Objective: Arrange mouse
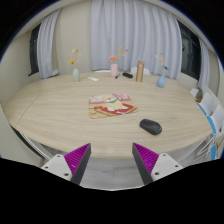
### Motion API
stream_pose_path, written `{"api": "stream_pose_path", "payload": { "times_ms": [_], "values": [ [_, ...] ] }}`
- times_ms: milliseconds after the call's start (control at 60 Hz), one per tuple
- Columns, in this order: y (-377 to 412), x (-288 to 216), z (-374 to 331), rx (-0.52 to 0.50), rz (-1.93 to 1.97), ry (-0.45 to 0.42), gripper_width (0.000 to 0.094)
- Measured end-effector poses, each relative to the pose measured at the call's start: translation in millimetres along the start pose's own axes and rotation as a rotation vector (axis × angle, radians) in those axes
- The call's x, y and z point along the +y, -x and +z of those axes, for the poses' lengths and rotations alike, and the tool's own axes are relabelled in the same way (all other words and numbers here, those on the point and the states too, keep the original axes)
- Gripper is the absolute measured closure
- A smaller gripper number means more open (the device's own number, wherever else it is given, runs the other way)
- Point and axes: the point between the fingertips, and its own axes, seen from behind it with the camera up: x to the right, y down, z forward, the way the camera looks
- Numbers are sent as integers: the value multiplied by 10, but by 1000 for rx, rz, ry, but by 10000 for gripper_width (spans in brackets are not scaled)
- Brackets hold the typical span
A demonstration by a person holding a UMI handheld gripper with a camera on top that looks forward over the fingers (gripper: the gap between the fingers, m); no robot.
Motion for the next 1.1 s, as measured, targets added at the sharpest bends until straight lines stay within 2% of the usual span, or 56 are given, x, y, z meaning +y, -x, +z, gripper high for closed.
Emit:
{"api": "stream_pose_path", "payload": {
  "times_ms": [333, 567, 950, 1100],
  "values": [
    [-1285, 293, 78, 112, 17, 6, 84],
    [-1832, 351, 414, 145, 22, 8, 83],
    [-2036, 181, 1455, 74, -8, 58, 84],
    [-2010, -121, 1794, 24, 14, 44, 80]
  ]
}}
